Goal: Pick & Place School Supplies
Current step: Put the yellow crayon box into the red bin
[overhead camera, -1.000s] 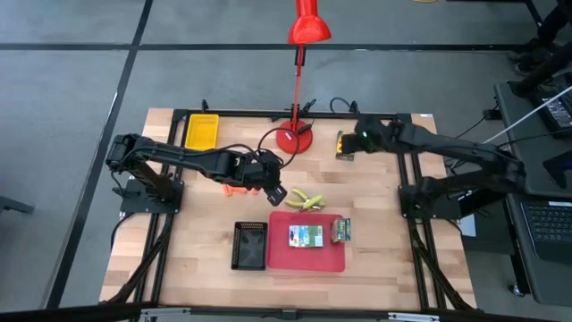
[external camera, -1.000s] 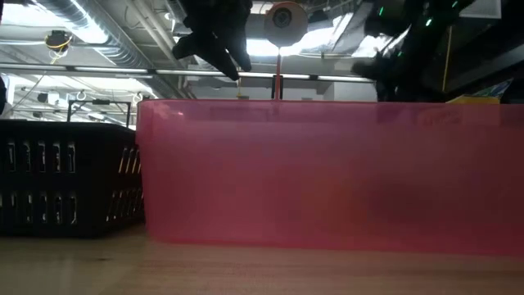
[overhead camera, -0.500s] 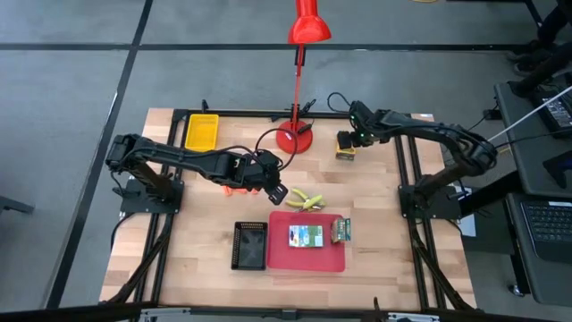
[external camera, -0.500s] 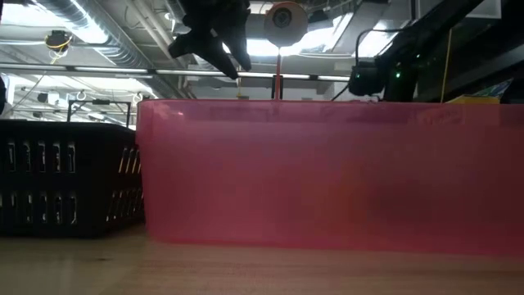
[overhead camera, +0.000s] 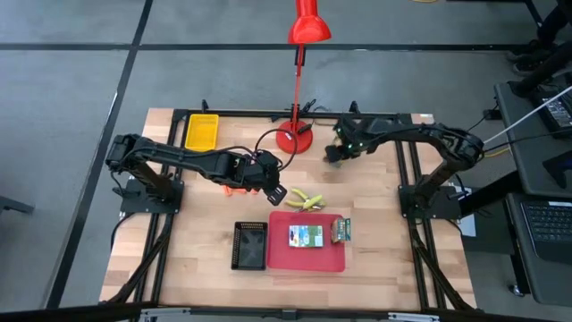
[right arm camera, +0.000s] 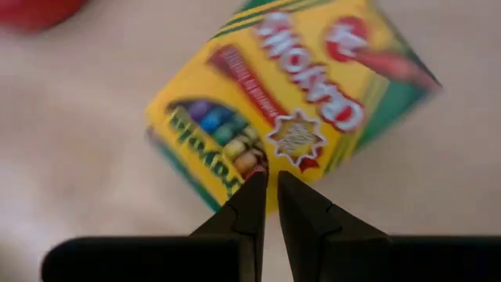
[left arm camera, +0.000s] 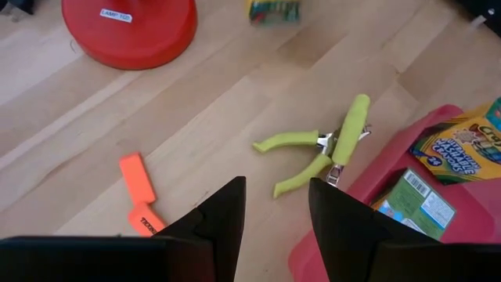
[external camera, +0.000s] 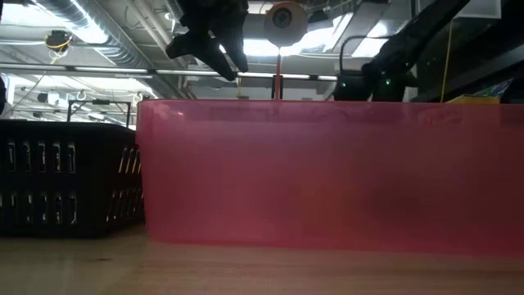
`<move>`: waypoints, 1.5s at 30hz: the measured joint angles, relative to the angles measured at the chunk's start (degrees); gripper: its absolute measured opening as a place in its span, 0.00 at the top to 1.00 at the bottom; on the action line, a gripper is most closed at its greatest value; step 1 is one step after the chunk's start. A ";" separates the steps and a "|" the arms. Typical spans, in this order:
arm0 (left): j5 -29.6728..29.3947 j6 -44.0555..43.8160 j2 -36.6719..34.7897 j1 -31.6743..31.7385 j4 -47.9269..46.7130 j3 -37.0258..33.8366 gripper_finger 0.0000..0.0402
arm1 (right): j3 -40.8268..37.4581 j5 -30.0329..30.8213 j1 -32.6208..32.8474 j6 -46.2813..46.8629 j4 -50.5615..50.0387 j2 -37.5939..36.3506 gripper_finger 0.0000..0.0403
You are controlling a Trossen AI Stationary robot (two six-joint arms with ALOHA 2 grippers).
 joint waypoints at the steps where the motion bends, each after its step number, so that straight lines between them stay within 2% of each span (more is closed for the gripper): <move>1: 0.01 0.00 0.00 0.00 0.00 0.00 0.65 | -0.09 -1.45 1.80 1.50 1.00 -0.13 0.90; 5: -0.01 -0.02 0.00 0.00 -0.02 0.00 0.65 | -0.15 -5.11 10.58 9.50 6.57 -0.45 0.90; 8: -0.01 -0.02 0.00 0.00 0.00 0.00 0.65 | -0.15 -5.59 17.71 15.89 14.98 -0.54 0.90; 11: -0.03 -0.04 0.00 0.00 0.00 0.00 0.65 | -0.12 -1.77 22.32 20.20 22.55 -1.76 0.90; 13: -0.01 -0.04 0.00 0.00 0.02 0.00 0.65 | -0.10 3.50 23.10 21.54 22.04 -3.01 0.90; 15: 0.22 -0.04 0.00 -0.02 0.04 0.00 0.65 | -0.10 7.84 22.22 21.94 18.18 -4.51 0.90; 20: 0.74 -0.07 0.00 -0.62 0.18 0.00 0.65 | -0.10 14.20 16.29 19.73 2.42 -8.00 0.90; 24: 0.87 -0.22 0.00 -1.30 0.26 0.00 0.65 | -0.10 17.75 10.01 15.69 -2.66 -9.30 0.90; 33: 0.71 -1.07 -0.31 -1.83 0.43 0.00 0.65 | -0.08 14.69 -0.80 7.12 -2.66 -6.68 0.90; 39: -1.10 -1.28 -1.50 -2.27 0.54 0.11 0.65 | -0.07 11.51 -1.65 4.80 -2.45 -2.78 0.90; 45: -2.18 -1.66 -3.19 -2.34 0.04 0.07 0.65 | -0.10 6.42 0.54 4.19 -0.51 1.25 0.90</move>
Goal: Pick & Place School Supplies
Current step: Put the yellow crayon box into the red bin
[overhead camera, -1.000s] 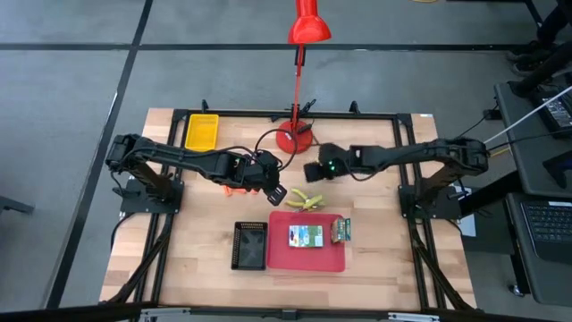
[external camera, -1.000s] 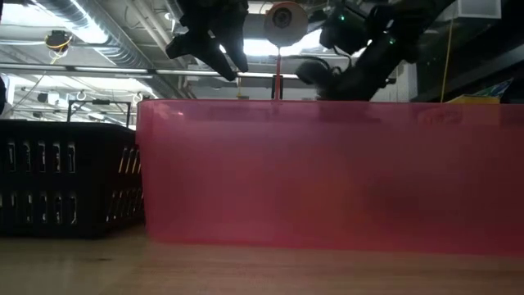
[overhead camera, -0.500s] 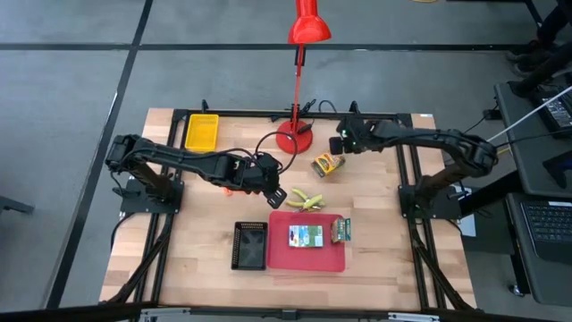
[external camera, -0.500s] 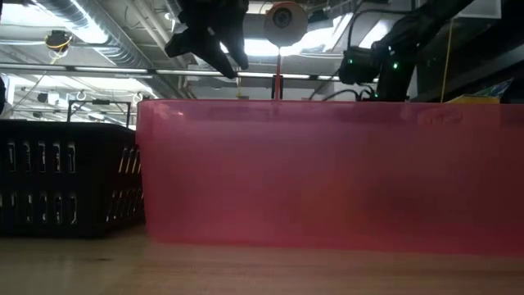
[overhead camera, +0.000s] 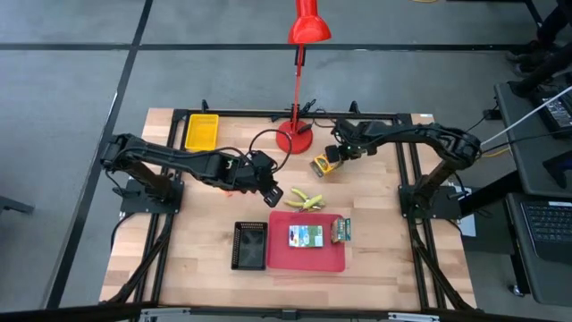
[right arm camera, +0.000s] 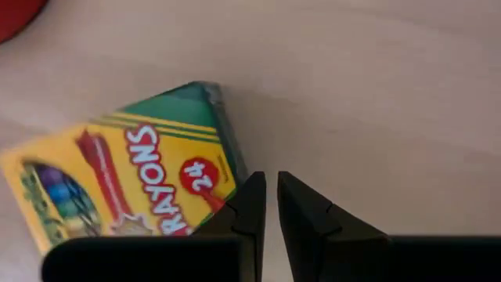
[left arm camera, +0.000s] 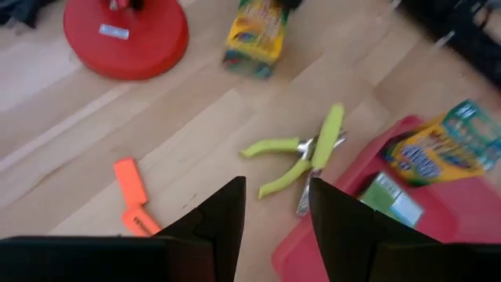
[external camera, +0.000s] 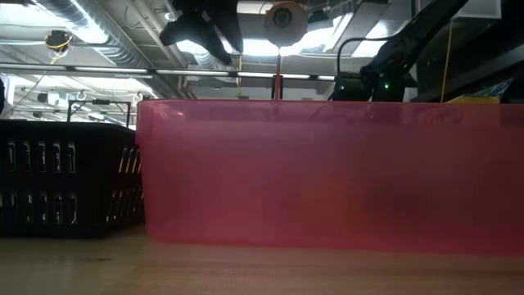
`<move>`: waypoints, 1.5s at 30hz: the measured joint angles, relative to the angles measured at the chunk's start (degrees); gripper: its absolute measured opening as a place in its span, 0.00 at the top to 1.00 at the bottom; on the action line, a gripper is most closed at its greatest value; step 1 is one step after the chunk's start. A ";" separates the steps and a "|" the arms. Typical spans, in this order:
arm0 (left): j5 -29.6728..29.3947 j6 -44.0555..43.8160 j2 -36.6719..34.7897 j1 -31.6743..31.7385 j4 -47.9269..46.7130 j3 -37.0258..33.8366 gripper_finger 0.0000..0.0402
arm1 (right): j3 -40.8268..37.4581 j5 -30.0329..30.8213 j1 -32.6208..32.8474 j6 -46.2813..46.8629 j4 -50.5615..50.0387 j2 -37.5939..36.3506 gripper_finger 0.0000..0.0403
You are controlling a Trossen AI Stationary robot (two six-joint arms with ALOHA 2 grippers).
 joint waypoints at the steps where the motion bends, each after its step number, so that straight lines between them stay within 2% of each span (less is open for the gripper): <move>1: -0.26 0.02 -0.28 0.00 0.36 0.04 0.65 | 0.00 -1.54 0.60 0.02 0.92 0.28 0.90; 5: -1.29 0.00 -1.34 -0.31 -0.12 0.02 0.65 | 0.00 -6.42 4.67 1.55 5.47 0.42 0.90; 8: -2.06 -0.46 -1.72 -0.52 -0.42 0.02 0.65 | 0.02 -6.85 8.78 4.37 5.91 0.42 0.90; 13: -2.62 -0.87 -2.20 -1.07 -1.24 -0.04 0.65 | 0.02 -3.55 14.91 8.57 4.75 0.28 0.90; 17: -2.49 -0.84 -2.14 -1.09 -1.44 -0.04 0.65 | 0.02 0.29 17.23 12.10 4.76 -0.44 0.90; 21: -2.24 -0.32 -2.14 -1.09 -1.44 -0.04 0.65 | 0.02 3.67 17.10 14.74 6.21 -3.11 0.90; 24: -2.06 0.47 -2.14 -1.07 -1.43 -0.04 0.65 | 0.02 3.81 14.94 16.35 7.53 -4.76 0.90; 29: -2.05 1.32 -2.14 -1.07 -1.42 -0.04 0.65 | 0.07 -0.36 10.50 16.57 8.56 -4.39 0.90; 33: -2.29 1.73 -2.13 -1.07 -1.40 -0.04 0.65 | 0.04 -1.47 8.78 16.54 9.02 -4.28 0.90; 40: -2.93 2.34 -2.12 -1.07 -1.38 -0.04 0.65 | -2.77 -3.90 8.62 18.21 10.77 -4.30 0.90; 45: -3.29 2.29 -2.12 -1.07 -1.38 -0.04 0.65 | -7.37 -4.79 9.81 21.55 16.73 -4.30 0.90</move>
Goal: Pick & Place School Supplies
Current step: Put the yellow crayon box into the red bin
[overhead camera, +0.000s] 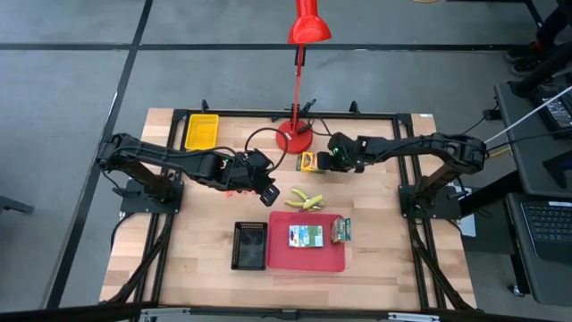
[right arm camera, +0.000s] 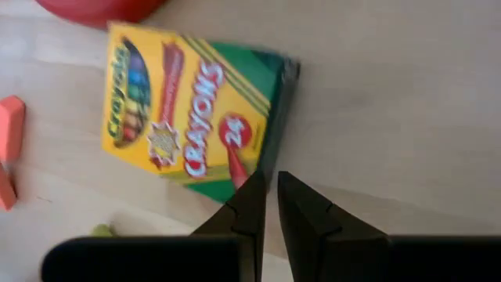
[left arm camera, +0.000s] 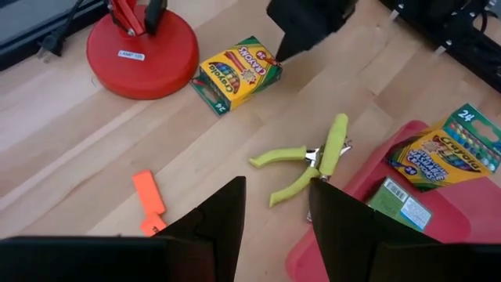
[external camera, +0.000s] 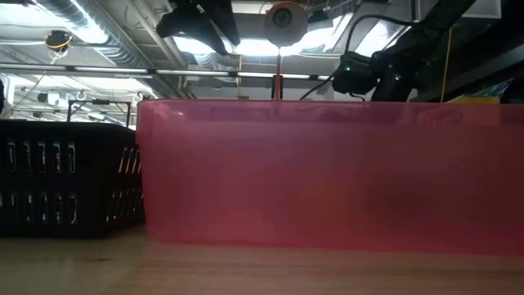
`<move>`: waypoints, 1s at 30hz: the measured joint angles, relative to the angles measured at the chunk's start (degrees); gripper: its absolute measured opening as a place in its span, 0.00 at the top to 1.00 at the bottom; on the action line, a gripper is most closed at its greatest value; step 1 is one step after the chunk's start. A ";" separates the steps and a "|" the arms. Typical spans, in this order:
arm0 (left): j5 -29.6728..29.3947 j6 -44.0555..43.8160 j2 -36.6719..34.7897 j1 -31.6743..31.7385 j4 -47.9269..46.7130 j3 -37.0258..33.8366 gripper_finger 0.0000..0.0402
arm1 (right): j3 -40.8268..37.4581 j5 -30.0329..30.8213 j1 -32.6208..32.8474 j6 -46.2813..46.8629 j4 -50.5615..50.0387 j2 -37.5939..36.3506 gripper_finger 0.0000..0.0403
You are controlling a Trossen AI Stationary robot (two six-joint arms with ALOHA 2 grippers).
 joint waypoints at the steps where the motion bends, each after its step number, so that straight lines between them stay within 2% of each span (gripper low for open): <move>1: 0.13 0.00 0.00 0.00 0.00 0.00 0.65 | -0.43 -0.10 0.25 0.53 1.04 0.00 0.90; 10: 0.96 -0.15 0.04 0.00 0.00 0.00 0.65 | -0.91 1.68 1.43 1.45 5.08 -0.44 0.90; 30: 1.42 0.24 0.04 0.02 0.00 0.00 0.65 | -1.45 4.80 1.01 1.31 4.00 -0.11 0.90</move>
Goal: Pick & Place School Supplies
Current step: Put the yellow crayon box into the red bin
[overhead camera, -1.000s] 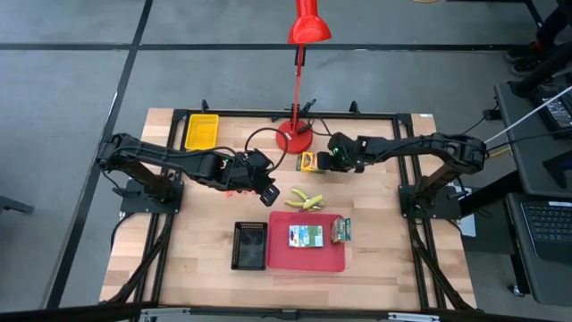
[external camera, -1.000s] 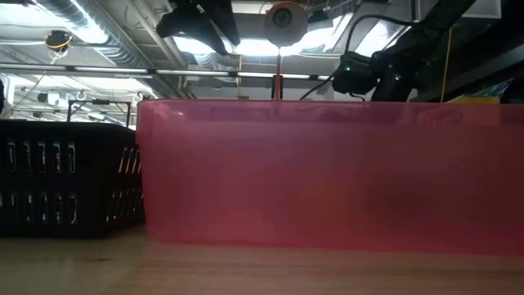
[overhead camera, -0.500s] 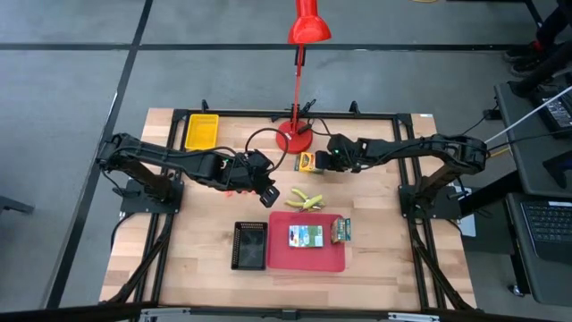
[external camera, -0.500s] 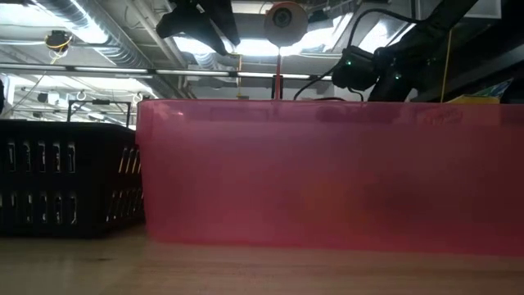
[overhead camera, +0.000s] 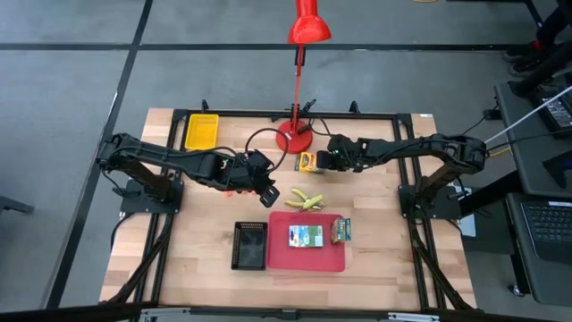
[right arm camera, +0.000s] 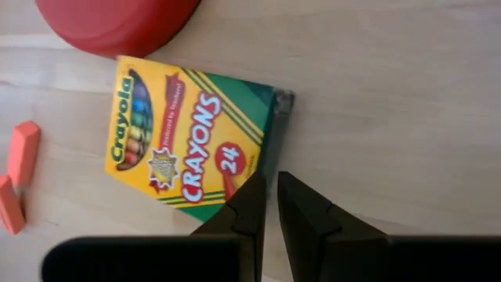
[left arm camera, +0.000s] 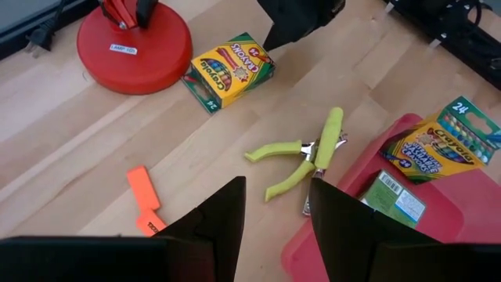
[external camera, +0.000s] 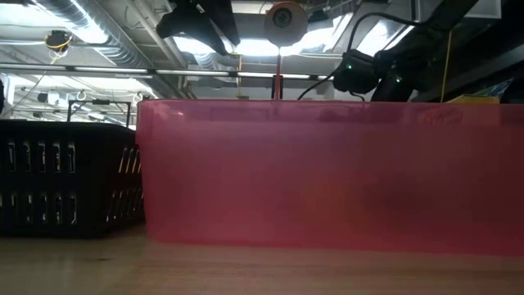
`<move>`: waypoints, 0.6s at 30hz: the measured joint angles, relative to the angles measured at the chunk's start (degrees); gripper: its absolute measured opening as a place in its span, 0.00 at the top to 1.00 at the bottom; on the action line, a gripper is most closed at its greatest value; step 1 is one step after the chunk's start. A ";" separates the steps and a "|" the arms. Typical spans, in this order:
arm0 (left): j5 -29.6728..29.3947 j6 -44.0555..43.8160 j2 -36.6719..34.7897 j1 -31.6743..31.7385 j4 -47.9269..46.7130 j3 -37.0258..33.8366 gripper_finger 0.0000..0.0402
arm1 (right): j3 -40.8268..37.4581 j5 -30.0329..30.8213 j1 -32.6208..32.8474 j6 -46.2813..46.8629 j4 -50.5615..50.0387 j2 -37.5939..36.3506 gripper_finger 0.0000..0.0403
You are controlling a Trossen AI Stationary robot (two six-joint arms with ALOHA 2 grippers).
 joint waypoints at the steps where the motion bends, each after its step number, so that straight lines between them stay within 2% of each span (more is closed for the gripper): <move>1: 0.00 0.04 0.00 0.00 -0.02 0.00 0.65 | -0.48 -0.03 0.00 0.27 0.45 0.00 0.90; 8: 0.00 0.08 0.00 0.04 -0.02 0.00 0.65 | -2.70 -1.74 0.04 2.54 3.58 -0.24 0.90; 18: 0.00 0.69 0.00 0.09 -0.17 0.00 0.65 | -2.70 -0.41 -0.07 3.05 6.64 -1.66 0.90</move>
